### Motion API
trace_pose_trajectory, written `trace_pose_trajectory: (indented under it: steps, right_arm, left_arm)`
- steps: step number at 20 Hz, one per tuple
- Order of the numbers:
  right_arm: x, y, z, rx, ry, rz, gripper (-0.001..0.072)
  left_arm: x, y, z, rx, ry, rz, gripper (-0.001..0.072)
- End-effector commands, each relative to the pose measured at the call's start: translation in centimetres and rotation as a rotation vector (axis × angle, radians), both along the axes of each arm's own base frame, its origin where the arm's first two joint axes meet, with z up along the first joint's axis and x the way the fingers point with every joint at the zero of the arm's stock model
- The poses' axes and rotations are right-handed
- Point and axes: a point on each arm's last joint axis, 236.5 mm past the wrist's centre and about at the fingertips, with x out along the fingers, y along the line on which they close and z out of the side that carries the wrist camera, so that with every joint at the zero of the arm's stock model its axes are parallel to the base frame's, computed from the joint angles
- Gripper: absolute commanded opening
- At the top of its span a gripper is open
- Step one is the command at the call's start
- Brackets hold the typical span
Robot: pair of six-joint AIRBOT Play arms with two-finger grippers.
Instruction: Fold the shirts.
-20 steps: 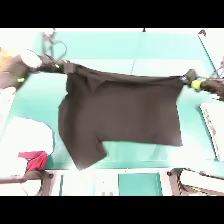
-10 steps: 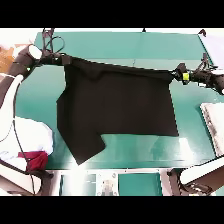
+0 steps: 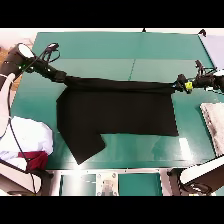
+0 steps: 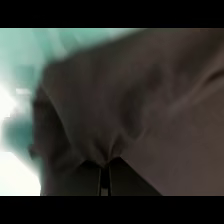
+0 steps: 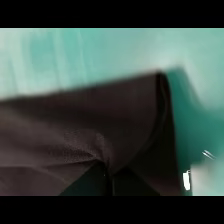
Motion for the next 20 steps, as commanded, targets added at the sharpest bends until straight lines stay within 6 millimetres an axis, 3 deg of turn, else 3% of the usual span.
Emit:
trace_pose_trajectory:
  steps: [1, 5, 7, 9, 14, 17, 18, 19, 20]
  right_arm:
    - [-2.7, 0.0, -2.2, -0.024, 0.098, 0.043, 0.0017]
    - [-4.5, -0.2, -4.0, -0.049, 0.157, 0.062, 0.0018]
    - [-4.6, -0.2, -4.0, -0.048, 0.158, 0.061, 0.0018]
    - [-4.6, -0.2, -4.0, -0.047, 0.159, 0.06, 0.0018]
    - [-4.6, -0.2, -4.0, -0.047, 0.16, 0.058, 0.0019]
    - [-4.6, -0.2, -4.0, -0.044, 0.164, 0.051, 0.0019]
    - [-4.5, -0.2, -3.9, -0.041, 0.169, 0.04, 0.0044]
    - [-4.5, -0.4, -3.7, -0.034, 0.178, 0.024, 0.0156]
    - [-4.5, -0.6, -3.1, -0.024, 0.189, 0.01, 0.0289]
  left_arm:
    - [-3.2, -0.2, -1.0, -0.005, 0.13, -0.048, 0.0028]
    - [-5.7, -0.3, -3.8, -0.011, 0.225, -0.05, 0.0028]
    - [-5.8, -0.2, -4.6, -0.011, 0.23, -0.039, 0.0028]
    - [-5.8, -0.3, -4.7, -0.017, 0.228, -0.033, 0.0028]
    - [-8.3, -0.6, -4.5, -0.031, 0.351, -0.026, 0.0028]
    - [-8.9, -0.7, -4.4, -0.042, 0.396, 0.015, 0.0028]
    - [-9.2, -0.8, -4.3, -0.045, 0.424, 0.038, 0.0028]
    - [-9.6, -0.8, -4.2, -0.048, 0.459, 0.071, 0.003]
    - [-10.2, -0.8, -4.1, -0.05, 0.503, 0.104, 0.0252]
